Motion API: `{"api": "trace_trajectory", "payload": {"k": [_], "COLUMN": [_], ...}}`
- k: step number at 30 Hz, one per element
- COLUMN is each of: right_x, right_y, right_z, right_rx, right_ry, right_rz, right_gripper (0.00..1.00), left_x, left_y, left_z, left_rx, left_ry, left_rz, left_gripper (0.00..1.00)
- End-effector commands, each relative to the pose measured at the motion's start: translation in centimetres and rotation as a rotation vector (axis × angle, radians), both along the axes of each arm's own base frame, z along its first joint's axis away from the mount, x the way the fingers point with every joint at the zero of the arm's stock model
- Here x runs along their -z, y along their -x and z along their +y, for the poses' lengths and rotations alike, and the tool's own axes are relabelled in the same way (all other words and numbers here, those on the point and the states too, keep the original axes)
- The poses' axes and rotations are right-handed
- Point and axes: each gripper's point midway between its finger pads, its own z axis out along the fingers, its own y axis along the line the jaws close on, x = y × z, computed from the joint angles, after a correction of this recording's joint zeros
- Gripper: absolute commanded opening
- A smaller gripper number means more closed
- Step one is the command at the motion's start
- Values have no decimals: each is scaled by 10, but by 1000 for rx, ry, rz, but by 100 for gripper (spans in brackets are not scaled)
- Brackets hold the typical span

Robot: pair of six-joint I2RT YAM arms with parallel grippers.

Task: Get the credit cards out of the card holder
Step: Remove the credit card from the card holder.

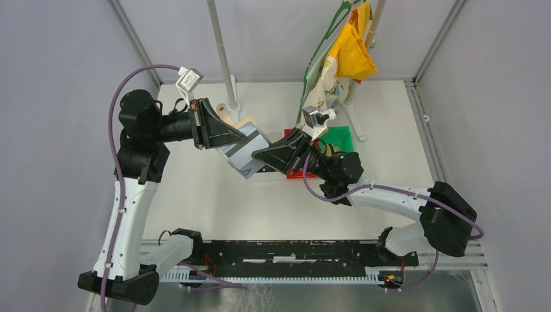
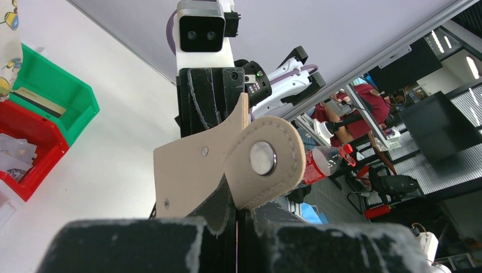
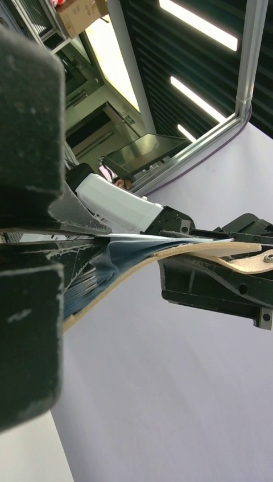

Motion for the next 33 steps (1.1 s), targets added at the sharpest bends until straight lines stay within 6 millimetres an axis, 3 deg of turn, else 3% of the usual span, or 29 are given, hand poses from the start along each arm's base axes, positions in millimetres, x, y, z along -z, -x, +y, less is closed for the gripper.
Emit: {"api": "trace_trajectory", "payload": {"k": [1,7,13,21,28,33], "right_x": [-24,-19,-18,15,23,43], "right_y": [14,14,14,12,12,-8], "right_z": [-21,-22,-19,-24,-31,-52], "right_rx": [-8,7,9,63,58,145], "right_ry": [-100,-82,-64,60,118,254], "right_rz": [-66,-64,-64,-47,-55,-66], "right_gripper": [7,0,0,0,0,0], "left_x": [-26,-27,-28,-37,-38,-44], "left_y": [14,12,15,12,12,13], "left_z": [2,1,2,5,7,9], "left_rx": [35,30,36,15,-2,-12], "left_ry": [25,28,27,8,-5,-24], "left_rz": [-71,-69,-81,-145,-187,-230], "left_gripper": [2,3,2,2,2,2]}}
